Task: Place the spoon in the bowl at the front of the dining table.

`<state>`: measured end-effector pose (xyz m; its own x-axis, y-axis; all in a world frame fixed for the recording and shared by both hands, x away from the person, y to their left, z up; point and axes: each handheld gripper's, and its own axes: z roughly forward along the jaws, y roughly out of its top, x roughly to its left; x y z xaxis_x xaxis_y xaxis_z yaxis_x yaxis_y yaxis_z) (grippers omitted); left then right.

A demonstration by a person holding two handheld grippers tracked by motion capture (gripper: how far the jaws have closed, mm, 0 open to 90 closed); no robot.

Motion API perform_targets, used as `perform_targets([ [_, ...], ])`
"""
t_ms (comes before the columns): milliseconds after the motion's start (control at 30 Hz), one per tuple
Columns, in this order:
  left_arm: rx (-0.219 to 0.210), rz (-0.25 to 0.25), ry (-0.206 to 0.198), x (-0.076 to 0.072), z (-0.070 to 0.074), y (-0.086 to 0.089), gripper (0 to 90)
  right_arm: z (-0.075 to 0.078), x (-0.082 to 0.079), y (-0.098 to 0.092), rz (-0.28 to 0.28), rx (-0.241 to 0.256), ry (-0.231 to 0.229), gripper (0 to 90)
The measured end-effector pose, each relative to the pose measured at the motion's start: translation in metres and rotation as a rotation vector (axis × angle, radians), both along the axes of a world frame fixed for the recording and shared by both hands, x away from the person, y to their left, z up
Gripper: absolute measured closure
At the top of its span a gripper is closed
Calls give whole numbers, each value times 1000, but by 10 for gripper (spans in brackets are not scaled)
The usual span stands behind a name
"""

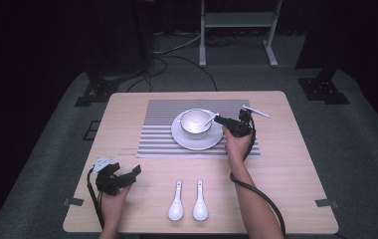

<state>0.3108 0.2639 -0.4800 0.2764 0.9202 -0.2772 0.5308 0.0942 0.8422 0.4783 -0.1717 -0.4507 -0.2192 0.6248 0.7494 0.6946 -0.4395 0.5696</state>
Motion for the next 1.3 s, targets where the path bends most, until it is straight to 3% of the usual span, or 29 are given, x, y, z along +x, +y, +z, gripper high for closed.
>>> perform_targets([
  [533, 4, 4, -1, 0, 0, -1, 35, 1, -17, -7, 42, -54, -8, 617],
  [900, -2, 12, 1, -1, 0, 0, 34, 0, -29, -13, 78, -60, -3, 497],
  [1300, 0, 13, 1, -1, 0, 0, 35, -9, -43, -16, 116, -61, 4, 464],
])
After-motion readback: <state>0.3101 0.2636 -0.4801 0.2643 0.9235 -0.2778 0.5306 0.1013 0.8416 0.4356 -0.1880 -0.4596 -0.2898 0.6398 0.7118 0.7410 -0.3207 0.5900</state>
